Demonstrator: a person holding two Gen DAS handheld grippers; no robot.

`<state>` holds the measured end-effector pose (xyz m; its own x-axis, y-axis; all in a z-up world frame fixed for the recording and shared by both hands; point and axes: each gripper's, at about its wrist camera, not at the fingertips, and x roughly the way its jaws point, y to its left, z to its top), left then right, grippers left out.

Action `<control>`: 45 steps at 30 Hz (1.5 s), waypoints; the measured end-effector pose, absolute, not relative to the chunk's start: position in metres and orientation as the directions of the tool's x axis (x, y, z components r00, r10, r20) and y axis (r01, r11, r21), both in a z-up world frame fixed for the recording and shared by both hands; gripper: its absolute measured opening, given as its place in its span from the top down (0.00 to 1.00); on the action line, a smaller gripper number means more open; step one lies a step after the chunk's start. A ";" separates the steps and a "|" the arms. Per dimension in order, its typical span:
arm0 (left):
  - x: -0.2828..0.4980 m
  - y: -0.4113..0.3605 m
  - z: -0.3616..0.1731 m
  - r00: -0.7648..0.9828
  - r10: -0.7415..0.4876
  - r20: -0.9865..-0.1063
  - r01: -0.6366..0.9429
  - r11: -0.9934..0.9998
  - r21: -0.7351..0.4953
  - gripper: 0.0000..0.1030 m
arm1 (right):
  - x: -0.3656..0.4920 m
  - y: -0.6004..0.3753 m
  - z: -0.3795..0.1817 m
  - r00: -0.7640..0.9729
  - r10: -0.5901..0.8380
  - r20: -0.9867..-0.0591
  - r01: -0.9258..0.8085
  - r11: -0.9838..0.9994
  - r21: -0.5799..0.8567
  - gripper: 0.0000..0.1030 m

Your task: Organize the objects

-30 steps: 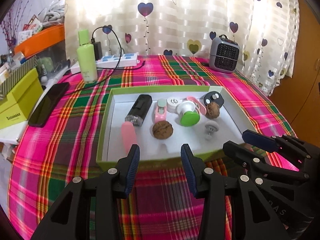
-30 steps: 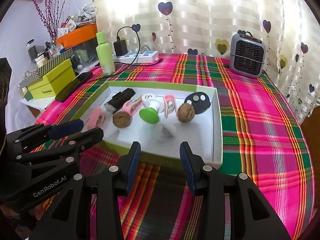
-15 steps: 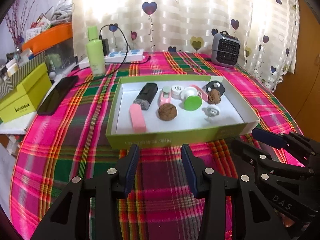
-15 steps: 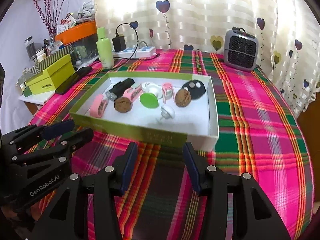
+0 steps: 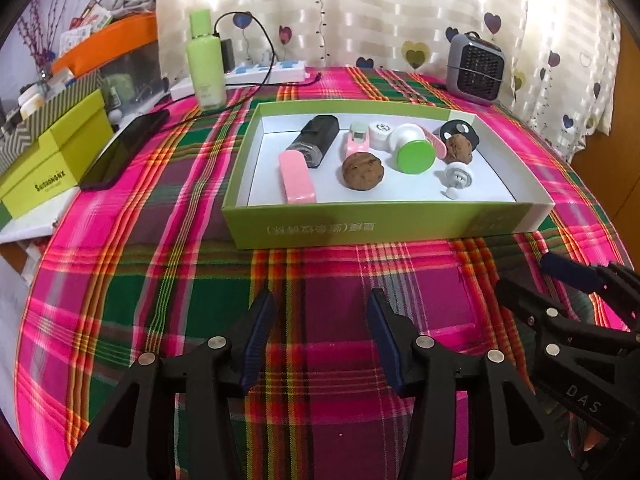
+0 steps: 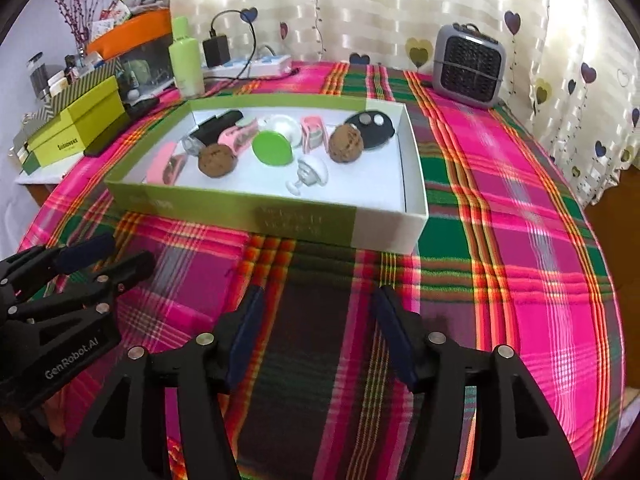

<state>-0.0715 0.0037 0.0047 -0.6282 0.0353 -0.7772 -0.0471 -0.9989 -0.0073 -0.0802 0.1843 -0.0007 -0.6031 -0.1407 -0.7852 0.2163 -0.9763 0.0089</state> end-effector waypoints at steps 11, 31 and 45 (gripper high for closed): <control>-0.074 0.006 0.003 -0.622 0.034 -0.782 -0.051 -0.999 -0.002 0.44 | -0.083 0.191 -0.002 -0.602 -0.096 -0.792 0.167 -0.986 -0.007 0.33; -0.074 0.010 0.003 -0.620 0.040 -0.784 -0.061 -0.998 -0.003 0.39 | -0.084 0.194 -0.003 -0.601 -0.082 -0.795 0.145 -0.989 -0.008 0.29; -0.074 0.009 0.003 -0.620 0.041 -0.784 -0.061 -0.998 -0.004 0.38 | -0.084 0.194 -0.002 -0.601 -0.082 -0.795 0.145 -0.989 -0.008 0.29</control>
<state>-0.0736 0.0093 0.0033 -0.6197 0.0409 -0.7838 -0.0607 -0.9981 -0.0041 -0.0839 0.1940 -0.0024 -0.6010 -0.0820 -0.7950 0.1450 -0.9894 -0.0075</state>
